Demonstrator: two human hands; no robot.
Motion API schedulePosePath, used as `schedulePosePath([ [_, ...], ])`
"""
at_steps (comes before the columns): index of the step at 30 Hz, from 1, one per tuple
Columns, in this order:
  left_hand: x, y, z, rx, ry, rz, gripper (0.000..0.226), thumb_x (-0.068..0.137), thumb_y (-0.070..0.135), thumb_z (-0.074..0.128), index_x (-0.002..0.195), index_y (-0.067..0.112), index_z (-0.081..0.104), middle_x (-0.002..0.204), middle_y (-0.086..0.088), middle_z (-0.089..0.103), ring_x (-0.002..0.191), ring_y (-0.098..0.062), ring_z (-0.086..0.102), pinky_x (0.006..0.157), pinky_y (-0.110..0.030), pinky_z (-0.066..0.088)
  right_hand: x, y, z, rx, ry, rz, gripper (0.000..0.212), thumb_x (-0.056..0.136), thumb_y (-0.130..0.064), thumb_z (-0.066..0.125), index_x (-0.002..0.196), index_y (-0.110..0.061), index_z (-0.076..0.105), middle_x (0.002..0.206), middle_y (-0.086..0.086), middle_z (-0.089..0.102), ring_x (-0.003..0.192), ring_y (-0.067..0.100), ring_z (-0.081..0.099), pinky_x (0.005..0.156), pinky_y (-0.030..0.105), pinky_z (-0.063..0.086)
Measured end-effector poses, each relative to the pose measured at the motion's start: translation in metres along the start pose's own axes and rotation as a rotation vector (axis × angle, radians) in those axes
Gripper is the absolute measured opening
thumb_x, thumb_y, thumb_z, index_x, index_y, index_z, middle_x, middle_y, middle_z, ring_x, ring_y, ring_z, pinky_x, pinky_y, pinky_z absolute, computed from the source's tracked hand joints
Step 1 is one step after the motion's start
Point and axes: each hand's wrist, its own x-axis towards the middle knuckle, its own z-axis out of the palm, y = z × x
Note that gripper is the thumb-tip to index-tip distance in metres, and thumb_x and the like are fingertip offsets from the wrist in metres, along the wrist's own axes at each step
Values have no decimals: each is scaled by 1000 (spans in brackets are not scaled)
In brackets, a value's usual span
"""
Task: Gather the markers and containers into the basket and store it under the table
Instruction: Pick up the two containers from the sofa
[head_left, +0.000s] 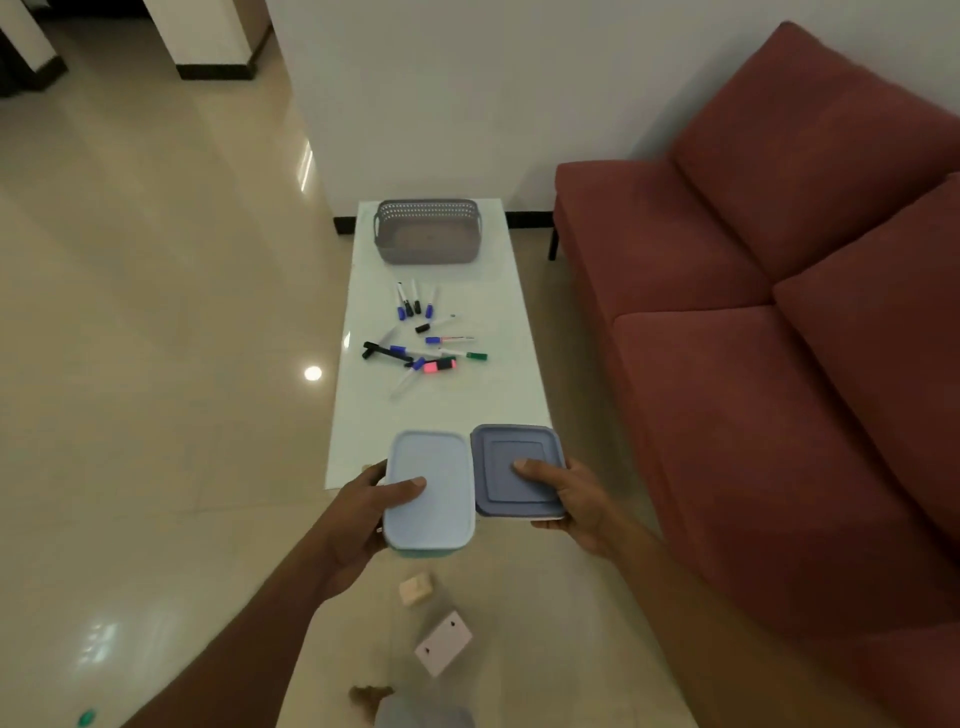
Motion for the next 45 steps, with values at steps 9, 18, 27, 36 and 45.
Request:
schedulePosePath([
  [9,87,71,-132,107,-72,-95,54,72,31,79,121,17,61,113,-6,73,104,-29,69,94,-49,53,96,-15,119,149,115,9,50,71,-34,83,118,-28,65,111,6,72,103,30,67,81,44,57],
  [18,172,178,-236,273,-191,-218,60,66,36,78,121,19,61,110,-3,74,104,-29,68,93,-46,55,152,-53,238,366,294,18,40,80,-33,74,117,-25,63,111,9,70,95,29,66,73,39,56],
  [27,291,295,-333,485,-367,-243,56,66,36,79,118,21,64,108,-2,74,104,-27,68,89,-43,56,237,-97,348,543,549,-22,41,83,-32,71,120,-18,62,108,11,70,90,28,67,67,36,53],
  [36,402,408,-376,689,-489,-286,55,66,35,79,116,19,65,106,-6,74,98,-28,68,68,-32,57,321,-165,454,797,689,-48,34,87,-28,68,117,-15,61,95,11,72,77,25,67,62,33,53],
  [45,570,503,-341,786,-541,-264,47,76,32,78,116,12,63,109,-9,73,103,-31,66,79,-39,57,453,-260,420,891,776,-117,37,92,-35,61,125,-19,58,107,10,70,87,26,67,63,35,54],
])
